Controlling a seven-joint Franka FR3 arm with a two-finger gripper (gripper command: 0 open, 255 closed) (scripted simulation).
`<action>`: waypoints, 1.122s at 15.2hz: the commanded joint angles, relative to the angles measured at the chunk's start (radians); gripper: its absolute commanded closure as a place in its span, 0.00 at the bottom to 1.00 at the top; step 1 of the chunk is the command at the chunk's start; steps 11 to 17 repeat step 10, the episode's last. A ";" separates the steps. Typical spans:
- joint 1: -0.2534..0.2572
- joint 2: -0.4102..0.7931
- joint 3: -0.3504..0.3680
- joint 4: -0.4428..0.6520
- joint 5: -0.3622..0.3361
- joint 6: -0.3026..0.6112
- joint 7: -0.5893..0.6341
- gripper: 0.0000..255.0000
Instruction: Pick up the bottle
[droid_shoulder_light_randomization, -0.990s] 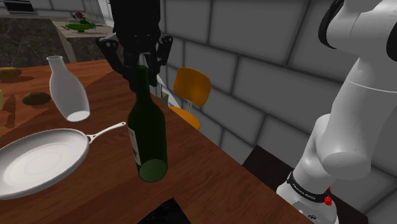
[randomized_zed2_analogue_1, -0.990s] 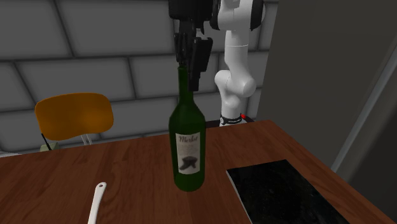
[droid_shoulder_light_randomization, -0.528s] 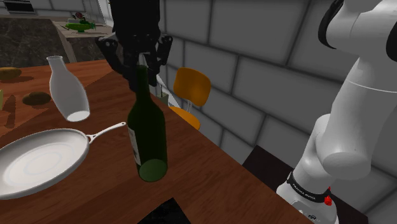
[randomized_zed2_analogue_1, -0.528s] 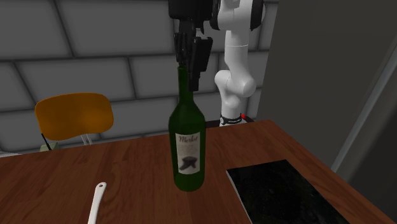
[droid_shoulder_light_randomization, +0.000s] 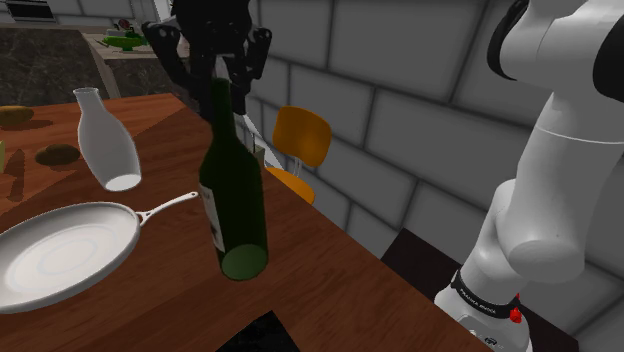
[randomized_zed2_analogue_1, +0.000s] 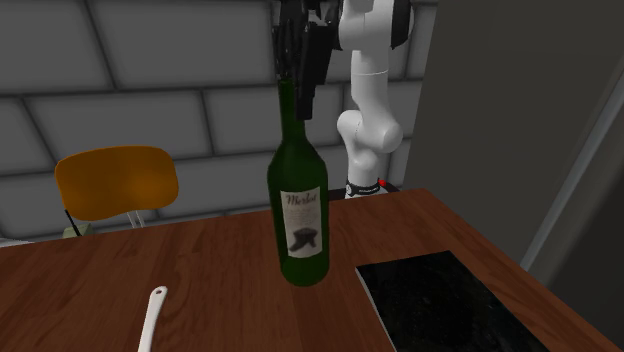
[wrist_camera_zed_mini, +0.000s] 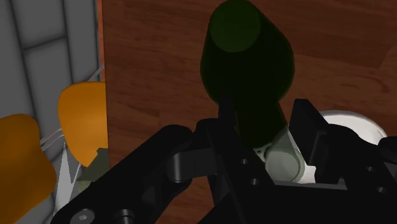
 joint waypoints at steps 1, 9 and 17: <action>0.014 0.027 0.006 0.062 -0.019 -0.041 0.010 1.00; 0.099 0.151 0.022 0.328 -0.112 -0.204 0.041 1.00; 0.099 0.151 0.022 0.328 -0.112 -0.204 0.041 1.00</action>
